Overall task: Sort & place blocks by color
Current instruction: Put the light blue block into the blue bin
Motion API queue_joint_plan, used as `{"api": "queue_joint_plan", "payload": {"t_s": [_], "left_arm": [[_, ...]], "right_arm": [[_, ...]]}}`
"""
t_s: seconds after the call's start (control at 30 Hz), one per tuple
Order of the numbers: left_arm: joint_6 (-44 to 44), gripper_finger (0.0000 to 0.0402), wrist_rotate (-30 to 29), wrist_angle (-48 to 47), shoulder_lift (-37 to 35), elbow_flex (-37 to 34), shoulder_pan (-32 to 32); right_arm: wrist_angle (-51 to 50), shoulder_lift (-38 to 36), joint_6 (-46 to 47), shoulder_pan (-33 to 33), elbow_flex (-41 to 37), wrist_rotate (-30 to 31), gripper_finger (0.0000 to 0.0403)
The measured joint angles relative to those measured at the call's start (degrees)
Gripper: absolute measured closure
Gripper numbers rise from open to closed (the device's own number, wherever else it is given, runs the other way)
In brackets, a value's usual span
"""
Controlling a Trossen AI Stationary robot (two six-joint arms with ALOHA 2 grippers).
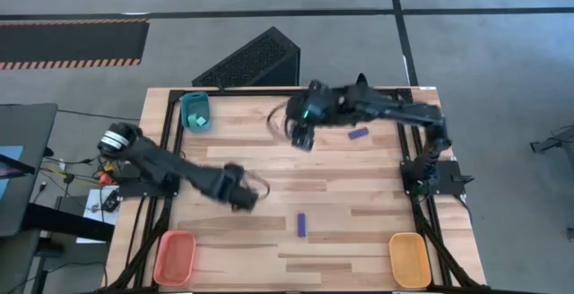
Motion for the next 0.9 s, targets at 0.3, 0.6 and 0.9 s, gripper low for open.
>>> {"api": "queue_joint_plan", "payload": {"t_s": [0.3,0.6,0.9], "left_arm": [[15.1,0.0295,-5.81,-7.25,-9.85,1.25,24.66],[34.7,0.0293,-8.11,-9.91,-12.33,1.23,50.76],[45.27,0.0257,-9.6,-0.47,-9.44,-0.97,65.58]], "right_arm": [[22.29,-11.24,-1.29,-11.51,-27.98,-18.98,0.0122],[33.2,-15.99,7.27,-13.17,-50.44,-23.21,0.0122],[28.99,-16.37,10.66,-19.9,-53.98,-23.18,0.0122]]}}
